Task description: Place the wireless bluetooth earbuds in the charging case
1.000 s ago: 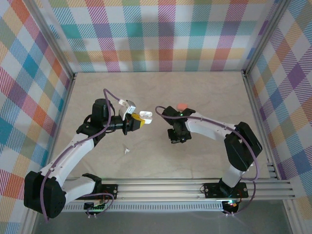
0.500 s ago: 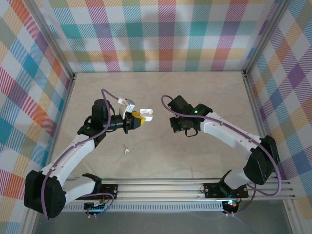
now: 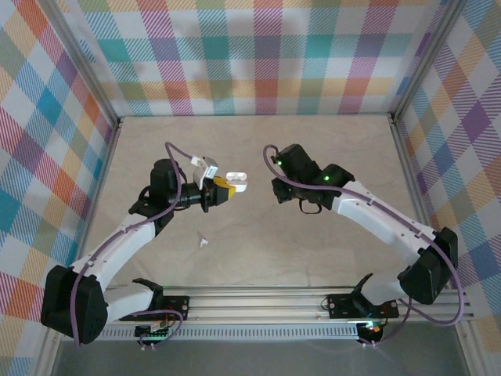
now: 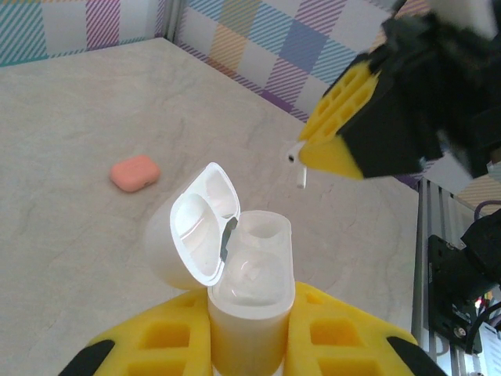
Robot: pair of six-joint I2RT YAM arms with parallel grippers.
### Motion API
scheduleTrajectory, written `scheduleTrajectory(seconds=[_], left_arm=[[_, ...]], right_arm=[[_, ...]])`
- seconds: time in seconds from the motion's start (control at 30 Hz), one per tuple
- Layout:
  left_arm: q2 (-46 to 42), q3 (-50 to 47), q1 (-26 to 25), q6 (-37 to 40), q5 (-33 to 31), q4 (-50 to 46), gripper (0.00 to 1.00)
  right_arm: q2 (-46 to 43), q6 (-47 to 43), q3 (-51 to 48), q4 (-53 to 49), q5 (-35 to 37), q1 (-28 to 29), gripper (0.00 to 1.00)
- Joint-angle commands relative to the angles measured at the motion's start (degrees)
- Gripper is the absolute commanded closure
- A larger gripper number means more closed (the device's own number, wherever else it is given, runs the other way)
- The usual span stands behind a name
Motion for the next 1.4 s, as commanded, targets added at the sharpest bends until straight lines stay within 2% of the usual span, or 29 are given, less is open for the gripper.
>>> scheduleTrajectory(seconds=[0.0, 0.23, 0.53, 0.9, 1.37], left_arm=[[0.78, 0.38, -1.63, 0.0, -0.88, 3.49, 1.0], [2.22, 1.94, -4.32, 2.84, -3.25, 3.78, 1.0], [2.85, 4.08, -6.26, 6.07, -5.35, 1.89, 1.0], [3.91, 5.66, -7.5, 5.31, -4.63, 1.85, 1.0], [3.75, 6.19, -7.63, 3.88, -4.45, 2.85, 1.0]], right_arm=[[-1.93, -2.9, 3.97, 1.58, -1.01, -0.38, 0.86], [-2.27, -7.33, 7.05, 3.15, -6.49, -0.13, 0.86], [-1.72, -11.82, 7.68, 4.16, -8.19, 2.04, 0.86], [-1.99, -15.56, 5.14, 8.89, -9.72, 2.75, 0.87], [-0.61, -17.6, 4.68, 8.87, -10.37, 3.32, 0.87]])
